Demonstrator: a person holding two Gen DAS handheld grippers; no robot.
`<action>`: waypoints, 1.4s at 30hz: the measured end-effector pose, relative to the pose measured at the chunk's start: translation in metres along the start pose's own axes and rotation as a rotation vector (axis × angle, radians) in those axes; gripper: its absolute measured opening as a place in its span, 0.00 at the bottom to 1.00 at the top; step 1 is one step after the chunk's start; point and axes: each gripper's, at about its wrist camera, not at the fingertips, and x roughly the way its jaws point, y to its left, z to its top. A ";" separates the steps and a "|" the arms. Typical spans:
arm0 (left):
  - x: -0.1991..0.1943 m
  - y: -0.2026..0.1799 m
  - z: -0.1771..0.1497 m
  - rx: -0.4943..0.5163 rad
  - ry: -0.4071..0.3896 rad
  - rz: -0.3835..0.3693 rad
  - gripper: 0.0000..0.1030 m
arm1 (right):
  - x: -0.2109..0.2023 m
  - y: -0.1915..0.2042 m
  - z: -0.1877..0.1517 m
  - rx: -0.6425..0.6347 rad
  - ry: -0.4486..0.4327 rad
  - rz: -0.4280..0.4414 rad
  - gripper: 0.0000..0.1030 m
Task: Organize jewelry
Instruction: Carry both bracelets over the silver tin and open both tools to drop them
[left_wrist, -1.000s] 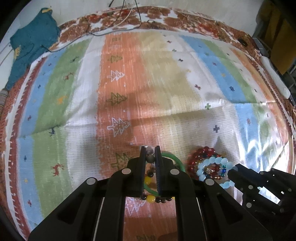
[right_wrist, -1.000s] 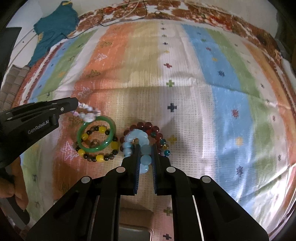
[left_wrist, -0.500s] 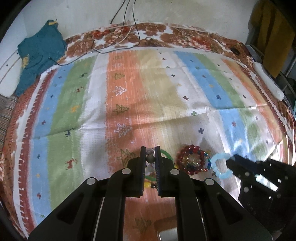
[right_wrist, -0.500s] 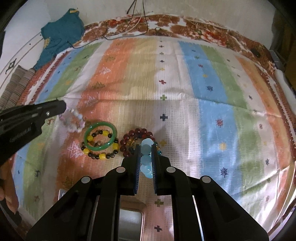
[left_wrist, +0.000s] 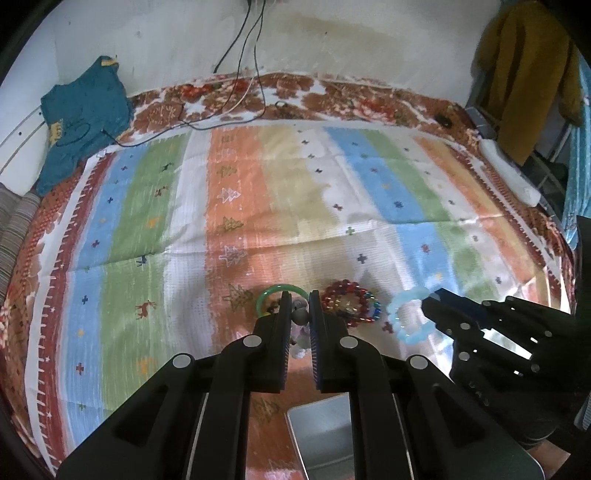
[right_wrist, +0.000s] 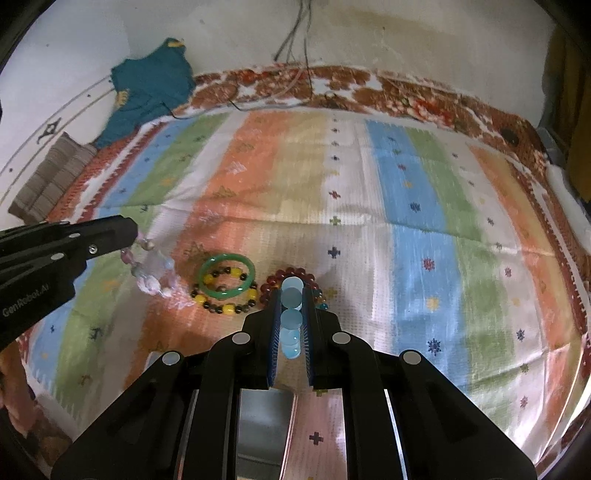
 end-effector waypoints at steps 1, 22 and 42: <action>-0.003 -0.001 -0.002 0.001 -0.005 -0.003 0.09 | -0.004 0.002 -0.001 -0.007 -0.009 0.004 0.12; -0.057 -0.026 -0.054 0.044 -0.073 -0.040 0.09 | -0.042 0.014 -0.037 -0.056 -0.056 0.053 0.12; -0.073 -0.030 -0.082 0.037 -0.074 -0.051 0.09 | -0.059 0.024 -0.067 -0.083 -0.044 0.082 0.12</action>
